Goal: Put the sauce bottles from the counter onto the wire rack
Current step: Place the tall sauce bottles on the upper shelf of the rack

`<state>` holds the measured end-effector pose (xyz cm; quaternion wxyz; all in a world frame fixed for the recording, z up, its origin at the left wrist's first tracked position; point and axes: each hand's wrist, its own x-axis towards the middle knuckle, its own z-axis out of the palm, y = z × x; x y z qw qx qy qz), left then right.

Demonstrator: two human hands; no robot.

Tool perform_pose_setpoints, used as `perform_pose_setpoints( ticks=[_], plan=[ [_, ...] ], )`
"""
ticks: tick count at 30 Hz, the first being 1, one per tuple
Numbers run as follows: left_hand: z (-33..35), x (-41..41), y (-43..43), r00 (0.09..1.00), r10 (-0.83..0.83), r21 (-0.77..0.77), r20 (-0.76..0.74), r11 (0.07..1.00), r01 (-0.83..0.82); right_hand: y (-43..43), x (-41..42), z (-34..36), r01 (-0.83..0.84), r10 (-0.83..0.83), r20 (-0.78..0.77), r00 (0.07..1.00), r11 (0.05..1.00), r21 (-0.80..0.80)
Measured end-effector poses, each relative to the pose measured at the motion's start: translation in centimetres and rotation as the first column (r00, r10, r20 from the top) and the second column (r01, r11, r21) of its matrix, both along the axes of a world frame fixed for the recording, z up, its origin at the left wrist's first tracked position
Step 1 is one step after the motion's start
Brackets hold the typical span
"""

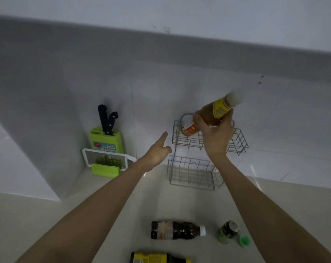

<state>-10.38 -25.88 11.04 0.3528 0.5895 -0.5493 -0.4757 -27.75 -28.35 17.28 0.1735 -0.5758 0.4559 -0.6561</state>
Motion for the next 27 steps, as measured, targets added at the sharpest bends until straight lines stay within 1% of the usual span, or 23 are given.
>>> perform_pose_setpoints(
  ticks=[3, 6, 9, 12, 16, 21, 27],
  plan=[
    [0.6, -1.3, -1.0, 0.999, -0.042, 0.043, -0.016, 0.998, 0.043, -1.9, 0.4, -0.1, 0.005, 0.007, -0.153, 0.988, 0.997, 0.072],
    [0.6, -1.9, -1.2, 0.997, -0.047, 0.068, -0.065, 0.996, 0.051, -3.4, 1.1, -0.5, 0.016, 0.015, -0.275, 0.961, 0.994, 0.109],
    [0.4, -1.9, -1.2, 0.994, -0.050, 0.057, -0.102, 0.997, 0.056, -4.2, 2.1, -0.5, 0.066, -0.013, -0.344, 0.939, 0.988, 0.142],
    [0.3, -1.7, -1.4, 0.989, -0.095, 0.020, -0.109, 0.995, 0.098, -4.8, 3.1, -0.4, 0.134, -0.062, -0.389, 0.919, 0.978, 0.160],
    [0.4, -1.6, -1.5, 0.989, -0.121, 0.020, -0.089, 0.992, 0.123, -4.9, 4.0, -0.6, 0.154, -0.042, -0.492, 0.870, 0.970, 0.190],
    [0.6, -1.7, -1.4, 0.990, -0.131, 0.055, -0.052, 0.989, 0.134, -4.4, 3.9, -0.8, 0.135, -0.007, -0.510, 0.860, 0.967, 0.214],
    [0.7, -1.9, -1.5, 0.992, -0.122, 0.065, -0.025, 0.990, 0.123, -3.9, 4.7, -0.8, 0.206, -0.058, -0.498, 0.865, 0.947, 0.248]
  ],
)
